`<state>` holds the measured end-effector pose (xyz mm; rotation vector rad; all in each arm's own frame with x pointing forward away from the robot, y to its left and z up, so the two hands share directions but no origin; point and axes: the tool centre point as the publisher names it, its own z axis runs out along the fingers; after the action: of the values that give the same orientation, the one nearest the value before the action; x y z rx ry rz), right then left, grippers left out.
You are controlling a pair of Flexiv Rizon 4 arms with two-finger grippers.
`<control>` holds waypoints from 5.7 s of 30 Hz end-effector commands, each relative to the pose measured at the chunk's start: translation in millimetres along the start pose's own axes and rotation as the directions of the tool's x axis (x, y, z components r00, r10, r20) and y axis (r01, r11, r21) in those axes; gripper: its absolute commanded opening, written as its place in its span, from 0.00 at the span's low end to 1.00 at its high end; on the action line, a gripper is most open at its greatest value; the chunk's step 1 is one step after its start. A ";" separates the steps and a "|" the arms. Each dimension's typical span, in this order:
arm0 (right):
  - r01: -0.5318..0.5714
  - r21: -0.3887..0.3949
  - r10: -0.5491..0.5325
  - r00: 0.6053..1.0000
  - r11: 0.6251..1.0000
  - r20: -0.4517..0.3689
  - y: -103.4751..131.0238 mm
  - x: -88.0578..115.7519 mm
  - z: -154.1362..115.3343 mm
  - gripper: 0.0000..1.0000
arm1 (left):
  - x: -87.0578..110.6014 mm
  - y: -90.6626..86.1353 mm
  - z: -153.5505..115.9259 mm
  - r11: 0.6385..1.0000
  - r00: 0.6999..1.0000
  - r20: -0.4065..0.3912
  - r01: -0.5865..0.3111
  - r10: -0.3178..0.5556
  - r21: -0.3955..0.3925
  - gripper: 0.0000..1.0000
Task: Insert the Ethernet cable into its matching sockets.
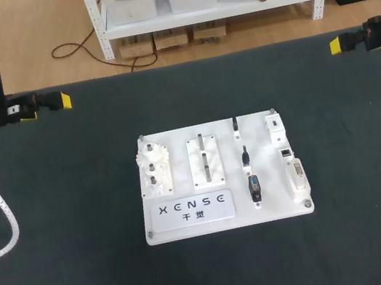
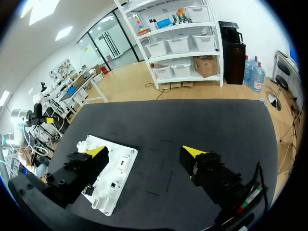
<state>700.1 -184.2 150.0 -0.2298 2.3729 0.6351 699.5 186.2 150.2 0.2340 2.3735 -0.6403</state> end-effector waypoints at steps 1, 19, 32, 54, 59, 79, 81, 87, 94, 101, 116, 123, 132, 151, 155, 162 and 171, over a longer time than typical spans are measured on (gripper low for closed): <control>0.000 -0.003 0.000 1.000 1.000 -0.001 -0.7 -0.2 -0.2 1.00 | -1.4 -1.5 0.5 1.000 1.000 -0.006 0.002 -0.002 -0.009 1.00; 0.000 -0.003 0.000 1.000 1.000 -0.001 -0.7 -0.2 -0.2 1.00 | 5.9 -56.5 23.9 0.805 0.911 0.147 -0.410 0.386 0.429 1.00; 0.000 -0.003 0.000 1.000 1.000 -0.001 -0.7 -0.2 -0.2 1.00 | 46.7 -112.5 27.7 0.461 0.718 0.359 -0.672 0.596 0.580 1.00; 0.000 -0.003 0.000 1.000 1.000 -0.001 -0.7 -0.2 -0.2 1.00 | 109.7 -132.3 45.3 0.499 0.689 0.370 -0.714 0.623 0.491 1.00; 0.000 -0.003 0.000 1.000 1.000 -0.001 -0.7 -0.2 -0.2 1.00 | 114.0 -135.9 48.5 0.479 0.676 0.347 -0.719 0.650 0.504 1.00; -0.022 0.052 0.026 0.997 0.998 -0.077 58.5 -9.0 23.9 1.00 | 113.0 -139.1 50.8 0.454 0.664 0.332 -0.721 0.670 0.524 1.00; -0.013 0.063 0.019 0.995 0.998 -0.102 79.5 -7.6 32.7 1.00 | 113.0 -139.1 50.8 0.454 0.664 0.332 -0.721 0.670 0.524 1.00; 0.016 0.104 0.007 0.975 0.994 -0.222 128.8 11.2 56.7 1.00 | 113.0 -139.1 50.8 0.454 0.664 0.332 -0.721 0.670 0.524 1.00; 0.024 0.220 0.053 0.941 0.975 -0.334 158.4 49.4 77.9 1.00 | 113.0 -139.1 50.8 0.454 0.664 0.332 -0.721 0.670 0.524 1.00; 0.052 0.305 0.093 0.893 0.951 -0.441 167.7 88.2 103.8 1.00 | 113.0 -139.1 50.8 0.454 0.664 0.332 -0.721 0.670 0.524 1.00; 0.063 0.392 0.167 0.834 0.918 -0.525 164.3 132.9 131.5 1.00 | 113.0 -139.1 50.8 0.454 0.664 0.332 -0.721 0.670 0.524 1.00; 0.057 0.400 0.186 0.819 0.915 -0.543 163.9 143.4 135.1 1.00 | 113.0 -139.1 50.8 0.454 0.664 0.332 -0.721 0.670 0.524 1.00; 0.063 0.402 0.187 0.813 0.914 -0.551 161.5 145.9 138.9 0.56 | 113.0 -139.1 50.8 0.454 0.664 0.332 -0.721 0.670 0.524 1.00; 0.078 0.383 0.176 0.791 0.921 -0.586 161.7 148.3 144.1 0.00 | 113.0 -139.1 50.8 0.454 0.664 0.332 -0.721 0.670 0.524 1.00; 0.080 0.378 0.172 0.791 0.922 -0.587 162.2 146.7 143.3 0.00 | 113.0 -139.1 50.8 0.454 0.664 0.332 -0.721 0.670 0.524 1.00; 0.084 0.358 0.156 0.793 0.930 -0.589 165.3 137.8 135.2 0.00 | 113.0 -139.1 50.8 0.454 0.664 0.332 -0.721 0.670 0.524 1.00; 0.077 0.371 0.172 0.787 0.926 -0.593 153.7 130.2 114.8 0.00 | 113.0 -139.1 50.8 0.454 0.664 0.332 -0.721 0.670 0.524 1.00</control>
<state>617.9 14.1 44.1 -0.2348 3.0918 0.0868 595.9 40.2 99.1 1.3887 1.6439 -0.9497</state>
